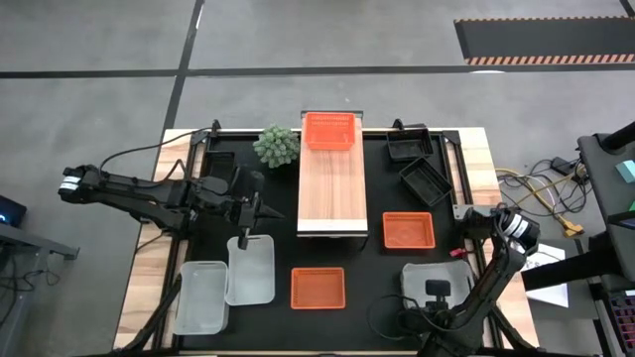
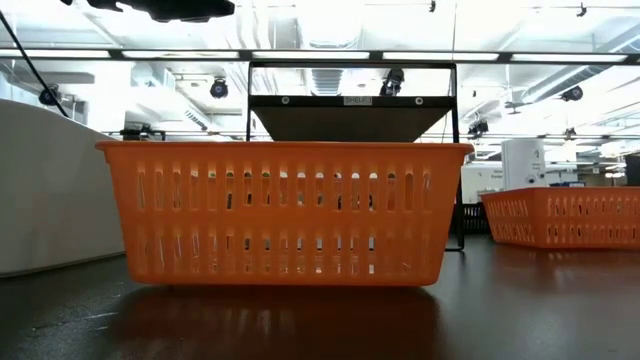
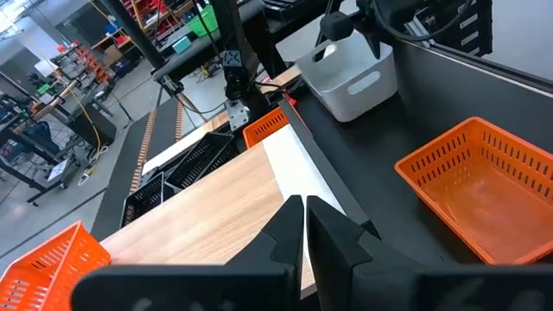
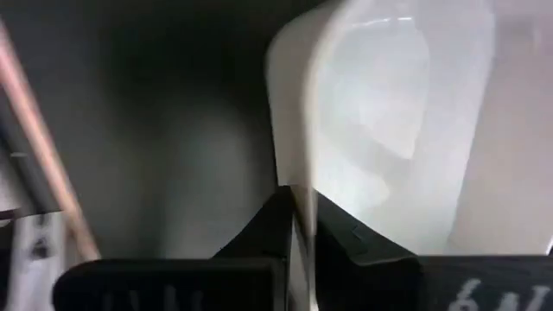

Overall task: Stack baskets on shelf by color
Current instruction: Put the right gray bin on the shelf

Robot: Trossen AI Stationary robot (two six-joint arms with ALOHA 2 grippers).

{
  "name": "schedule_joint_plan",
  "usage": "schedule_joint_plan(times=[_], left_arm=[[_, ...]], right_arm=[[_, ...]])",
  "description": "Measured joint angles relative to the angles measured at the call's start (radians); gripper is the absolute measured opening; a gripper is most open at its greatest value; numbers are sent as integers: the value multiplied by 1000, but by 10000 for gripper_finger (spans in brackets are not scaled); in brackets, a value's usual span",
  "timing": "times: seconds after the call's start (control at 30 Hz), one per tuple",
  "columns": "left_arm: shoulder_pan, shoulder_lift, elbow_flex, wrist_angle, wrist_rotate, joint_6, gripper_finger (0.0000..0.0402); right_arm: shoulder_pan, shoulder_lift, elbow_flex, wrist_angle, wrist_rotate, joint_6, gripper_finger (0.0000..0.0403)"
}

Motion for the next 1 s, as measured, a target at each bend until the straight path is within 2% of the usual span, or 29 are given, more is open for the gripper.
schedule_joint_plan(times=[0.37, 0.57, 0.77, 1.0], left_arm=[[1, -19, 11, 4, -35, 81, 2], [1, -53, -1, -7, -56, 124, 2], [1, -109, -2, -29, -59, 128, 2], [1, -162, -6, -35, -60, 127, 2]], right_arm=[[-120, -3, 281, -305, 1, 11, 8], [-191, -74, 307, -299, 125, -4, 8], [-292, -148, 307, -296, 152, -12, 8], [-401, -244, 307, -295, 318, -91, 8]])
